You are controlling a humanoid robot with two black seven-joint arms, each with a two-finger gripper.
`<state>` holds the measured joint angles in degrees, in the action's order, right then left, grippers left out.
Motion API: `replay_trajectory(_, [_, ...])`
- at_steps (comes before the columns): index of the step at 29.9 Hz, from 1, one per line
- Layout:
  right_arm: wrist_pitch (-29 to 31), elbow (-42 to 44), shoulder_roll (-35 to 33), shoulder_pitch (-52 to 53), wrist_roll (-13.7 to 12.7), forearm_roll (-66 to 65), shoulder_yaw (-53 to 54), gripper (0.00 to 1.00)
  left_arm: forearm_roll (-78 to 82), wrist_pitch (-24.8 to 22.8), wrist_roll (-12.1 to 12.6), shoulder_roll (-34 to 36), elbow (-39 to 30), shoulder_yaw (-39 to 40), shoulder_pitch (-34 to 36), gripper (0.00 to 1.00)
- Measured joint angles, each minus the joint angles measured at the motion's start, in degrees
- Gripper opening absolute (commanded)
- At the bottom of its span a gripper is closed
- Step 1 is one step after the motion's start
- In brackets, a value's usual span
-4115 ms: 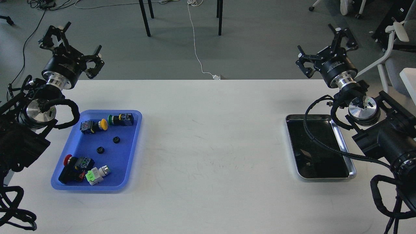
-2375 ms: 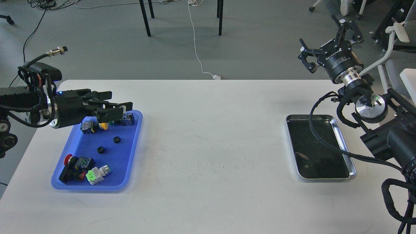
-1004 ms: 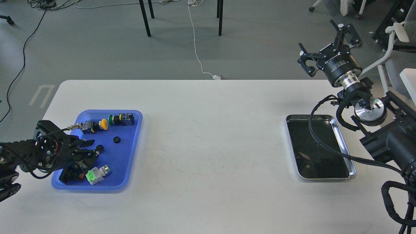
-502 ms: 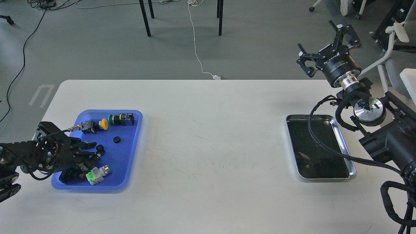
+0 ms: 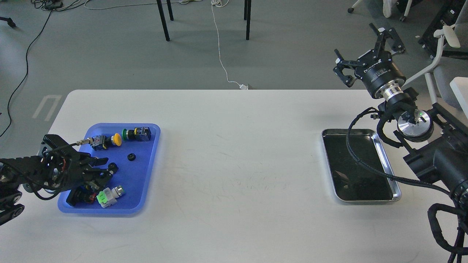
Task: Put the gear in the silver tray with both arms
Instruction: 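Close the left hand fingers around the small black gear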
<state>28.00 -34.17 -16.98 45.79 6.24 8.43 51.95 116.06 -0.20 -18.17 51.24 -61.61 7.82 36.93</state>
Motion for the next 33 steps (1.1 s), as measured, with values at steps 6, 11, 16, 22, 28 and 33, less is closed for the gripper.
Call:
replay_trajectory(6, [0.0, 0.0, 0.01, 0.0, 0.0, -0.08, -0.01, 1.0, -0.25, -0.02, -0.06, 0.02, 0.01, 0.0, 0.15, 0.45])
replay_trajectory(11, [0.0, -0.01, 0.09, 0.0, 0.0, -0.08, -0.01, 1.0, -0.42, -0.07, -0.01, -0.8, 0.13, 0.08, 0.16, 0.45])
replay_trajectory(16, [0.0, -0.02, 0.09, -0.02, 0.0, -0.08, -0.75, 1.0, -0.48, -0.07, 0.19, -1.94, 0.93, 0.05, 0.14, 0.45])
replay_trajectory(22, [0.0, -0.1, 0.03, 0.03, 0.0, -0.08, -1.83, 1.0, -0.52, -0.02, 0.18, -2.5, 2.58, 0.02, 0.02, 0.45])
replay_trajectory(28, [0.0, -0.1, 0.1, 0.29, 0.0, -0.08, -1.85, 1.0, -0.47, -0.04, -0.14, -2.52, 3.37, 0.07, 0.14, 0.44])
replay_trajectory(33, [0.0, -0.03, 0.1, 0.3, 0.0, -0.08, -1.82, 1.0, -0.39, -0.04, -0.31, -2.34, 3.38, -0.04, -0.16, 0.42])
